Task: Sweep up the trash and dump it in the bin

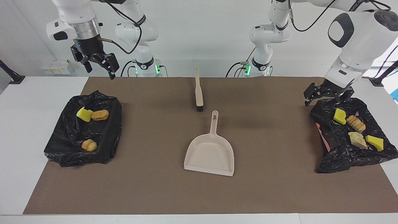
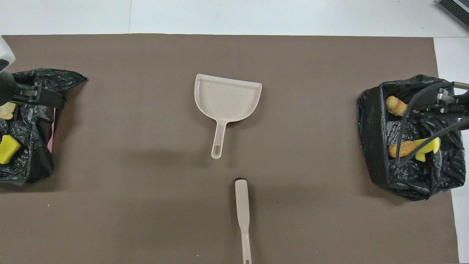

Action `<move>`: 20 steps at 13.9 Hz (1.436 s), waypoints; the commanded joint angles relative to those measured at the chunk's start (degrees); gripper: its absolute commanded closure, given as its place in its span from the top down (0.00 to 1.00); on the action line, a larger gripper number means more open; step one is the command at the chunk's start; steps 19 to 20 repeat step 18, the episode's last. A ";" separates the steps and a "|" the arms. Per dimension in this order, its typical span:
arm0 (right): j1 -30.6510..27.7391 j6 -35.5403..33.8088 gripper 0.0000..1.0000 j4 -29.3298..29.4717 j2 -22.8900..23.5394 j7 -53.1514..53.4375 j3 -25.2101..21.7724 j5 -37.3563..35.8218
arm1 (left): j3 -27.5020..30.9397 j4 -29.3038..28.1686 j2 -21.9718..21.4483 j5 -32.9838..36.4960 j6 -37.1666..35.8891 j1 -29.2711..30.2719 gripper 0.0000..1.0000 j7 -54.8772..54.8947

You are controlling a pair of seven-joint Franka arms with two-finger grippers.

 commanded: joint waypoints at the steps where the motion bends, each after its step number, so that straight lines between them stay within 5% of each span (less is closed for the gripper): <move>1: -0.63 -1.09 1.00 0.76 0.07 -1.29 0.23 0.27 | 0.14 -1.59 -4.99 -0.73 -5.21 0.08 1.00 -0.83; 20: -0.72 -0.83 1.00 0.85 0.16 -1.29 0.14 0.35 | -0.03 -2.12 -6.23 -0.64 -6.82 0.00 1.00 0.49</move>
